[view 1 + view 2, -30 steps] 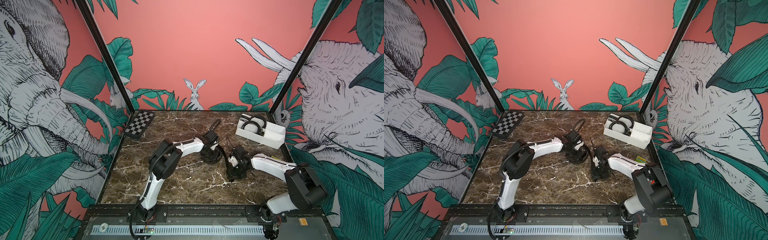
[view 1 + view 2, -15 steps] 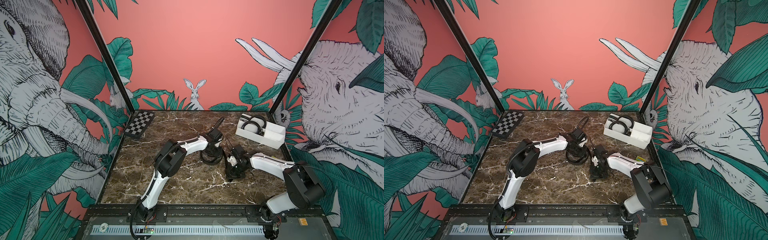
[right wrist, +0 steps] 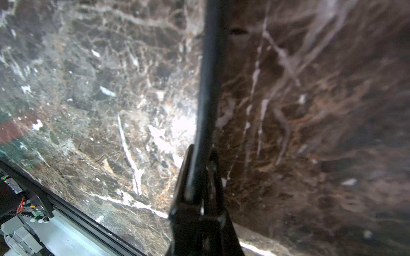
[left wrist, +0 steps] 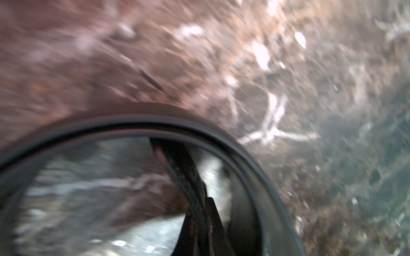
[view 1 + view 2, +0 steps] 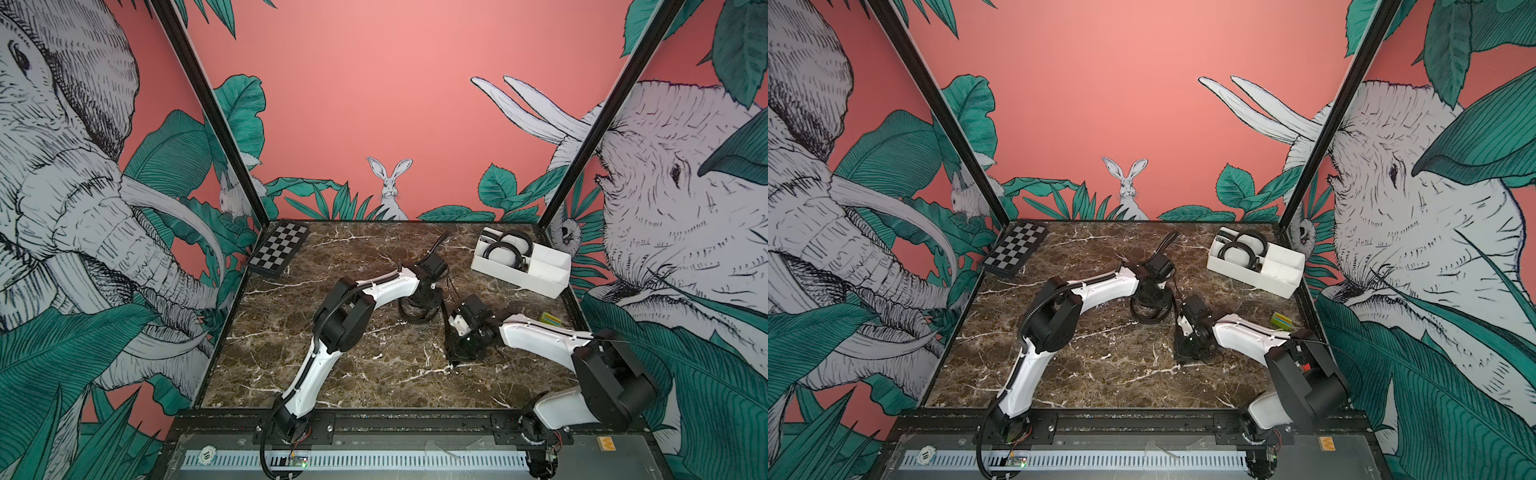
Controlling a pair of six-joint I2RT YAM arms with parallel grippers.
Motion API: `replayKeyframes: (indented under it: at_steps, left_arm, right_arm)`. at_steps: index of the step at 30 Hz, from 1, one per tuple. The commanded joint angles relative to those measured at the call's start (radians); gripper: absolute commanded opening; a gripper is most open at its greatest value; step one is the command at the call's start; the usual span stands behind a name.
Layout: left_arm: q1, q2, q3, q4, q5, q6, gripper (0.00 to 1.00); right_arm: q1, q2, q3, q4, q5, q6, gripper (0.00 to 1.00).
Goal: Place the belts into the storage roll
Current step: Roll the belt at the center of the board.
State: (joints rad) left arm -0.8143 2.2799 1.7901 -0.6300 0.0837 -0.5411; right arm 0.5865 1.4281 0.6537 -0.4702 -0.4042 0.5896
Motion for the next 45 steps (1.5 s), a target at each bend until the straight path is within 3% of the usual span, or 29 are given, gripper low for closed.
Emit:
replayKeyframes:
  at_steps: [1,6,19,26,27,31,33,39,43,45]
  left_arm:
    - [0.084,0.104,-0.048,-0.111,-0.160,-0.011,0.00]
    - [0.137,0.115,-0.019,-0.107,-0.168,-0.002,0.00]
    - [0.167,0.150,0.045,-0.126,-0.159,-0.029,0.00]
    - [0.166,0.121,-0.033,-0.053,-0.063,-0.082,0.00]
    - [0.166,0.112,-0.051,-0.037,-0.061,-0.088,0.00]
    - [0.166,0.107,-0.060,-0.039,-0.050,-0.086,0.00]
    - [0.167,0.107,-0.059,-0.040,-0.043,-0.086,0.00]
    - [0.167,0.115,-0.049,-0.040,-0.035,-0.087,0.00]
    - [0.170,0.119,-0.041,-0.045,-0.035,-0.089,0.00]
    - [0.169,0.119,-0.036,-0.046,-0.032,-0.089,0.00]
  right_arm:
    - [0.024,-0.016,-0.092,-0.087,0.007,0.044,0.00]
    - [0.061,-0.061,-0.127,-0.089,-0.006,0.086,0.00]
    - [0.321,-0.109,-0.155,-0.073,-0.040,0.232,0.00]
    - [0.321,0.085,0.024,-0.001,-0.036,0.115,0.01]
    - [0.321,0.123,0.061,0.009,-0.054,0.095,0.06]
    - [0.298,0.164,0.221,-0.125,-0.020,-0.006,0.45]
    - [0.252,0.151,0.275,-0.202,-0.007,-0.057,0.57]
    - [0.009,0.139,0.416,-0.325,0.012,-0.206,0.66]
    - [-0.078,0.254,0.567,-0.340,0.125,-0.285,0.67]
    - [-0.099,0.335,0.637,-0.313,0.120,-0.308,0.67]
